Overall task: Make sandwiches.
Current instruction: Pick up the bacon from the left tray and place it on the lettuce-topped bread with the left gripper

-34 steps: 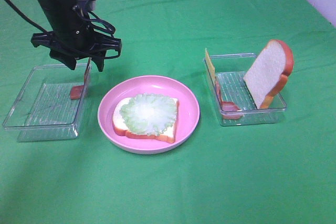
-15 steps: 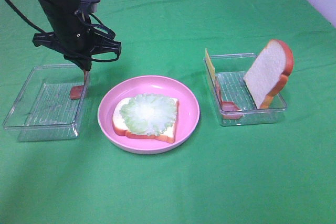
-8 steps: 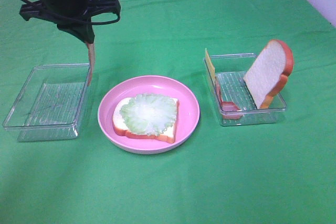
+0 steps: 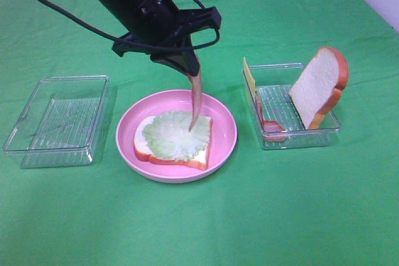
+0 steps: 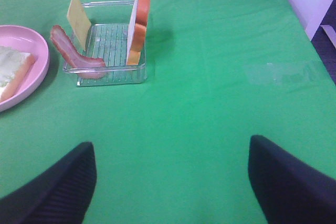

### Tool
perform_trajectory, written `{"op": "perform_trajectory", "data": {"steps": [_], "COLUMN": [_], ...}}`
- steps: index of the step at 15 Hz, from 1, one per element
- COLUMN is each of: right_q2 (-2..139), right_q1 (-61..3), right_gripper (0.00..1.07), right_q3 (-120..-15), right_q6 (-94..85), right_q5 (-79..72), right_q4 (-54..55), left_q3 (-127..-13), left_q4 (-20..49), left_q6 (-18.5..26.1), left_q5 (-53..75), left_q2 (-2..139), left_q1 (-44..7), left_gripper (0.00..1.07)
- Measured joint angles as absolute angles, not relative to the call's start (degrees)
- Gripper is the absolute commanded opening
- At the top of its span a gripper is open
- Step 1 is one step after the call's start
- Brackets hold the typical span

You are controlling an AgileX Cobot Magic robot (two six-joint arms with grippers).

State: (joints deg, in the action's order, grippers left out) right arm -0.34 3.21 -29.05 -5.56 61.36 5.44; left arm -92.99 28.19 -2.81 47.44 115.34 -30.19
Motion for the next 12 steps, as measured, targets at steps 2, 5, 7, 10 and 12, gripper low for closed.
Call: {"op": "perform_trajectory", "data": {"steps": [2,5,7,10,12], "right_q2": [-0.3,-0.3,-0.3,-0.3,-0.3], "right_q1": [3.2,3.2,3.2,3.2,3.2], "right_gripper": [0.76,0.76,0.76,0.76,0.76], "right_q3": [-29.0,-29.0,-29.0,-29.0,-29.0], "right_q6": [-5.6,-5.6,-5.6,-5.6,-5.6], "right_q5": [61.4,61.4,61.4,61.4,61.4], "right_q4": [5.4,5.4,5.4,5.4,5.4], "left_q3": [-93.0,-93.0,-93.0,-93.0,-93.0], "left_q4": [28.6,27.0,21.0,11.6,7.0], "left_q6": [-2.8,-2.6,-6.0,-14.3,-17.1], "left_q5": [46.6,46.3,46.1,46.9,48.2], "left_q2": [116.9,119.3,119.9,119.9,119.9], "left_q1": [-32.2,-32.7,-32.7,-32.7,-32.7], "left_gripper": [0.00,0.00,0.00,0.00,0.00]}}
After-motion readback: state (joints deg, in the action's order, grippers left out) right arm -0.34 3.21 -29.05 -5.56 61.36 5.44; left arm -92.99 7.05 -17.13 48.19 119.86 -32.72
